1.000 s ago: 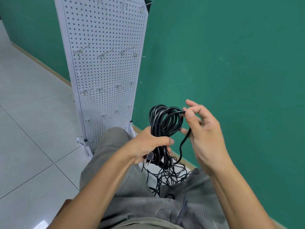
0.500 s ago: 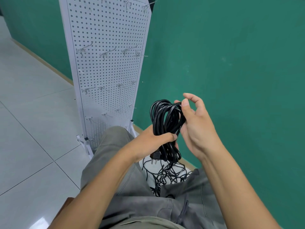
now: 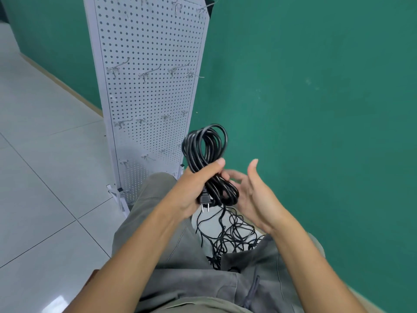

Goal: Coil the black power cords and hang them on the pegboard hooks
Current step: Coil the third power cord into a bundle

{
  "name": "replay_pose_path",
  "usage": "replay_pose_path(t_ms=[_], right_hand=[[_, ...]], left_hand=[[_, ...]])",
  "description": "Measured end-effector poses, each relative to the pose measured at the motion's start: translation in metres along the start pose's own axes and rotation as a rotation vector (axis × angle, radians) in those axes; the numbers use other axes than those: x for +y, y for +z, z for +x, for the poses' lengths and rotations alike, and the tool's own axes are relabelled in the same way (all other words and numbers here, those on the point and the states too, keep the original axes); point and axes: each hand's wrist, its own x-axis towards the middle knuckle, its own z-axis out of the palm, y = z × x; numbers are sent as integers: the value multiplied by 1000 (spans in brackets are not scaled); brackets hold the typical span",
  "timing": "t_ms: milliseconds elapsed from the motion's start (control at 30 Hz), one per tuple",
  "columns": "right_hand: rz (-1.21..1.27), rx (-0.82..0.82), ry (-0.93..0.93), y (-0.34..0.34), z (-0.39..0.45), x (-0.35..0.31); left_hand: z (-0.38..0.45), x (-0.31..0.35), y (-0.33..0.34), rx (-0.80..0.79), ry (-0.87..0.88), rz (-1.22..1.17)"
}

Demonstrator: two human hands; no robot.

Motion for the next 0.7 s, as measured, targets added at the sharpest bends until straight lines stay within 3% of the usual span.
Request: replay_pose_path(t_ms=[300,433,567,700], right_hand=[[-354,-8,125,-3,-3,46],[-600,-46,48,-2,-10,54],[-688,34,-108,-1,-14,48],[-768,94,-218,4,-19,25]], left_hand=[[12,15,-25,380,96,-257],[14,15,-31,535,155,-270],[16,10,-36,663,182,-43],[17,1,-38,626,148,159]])
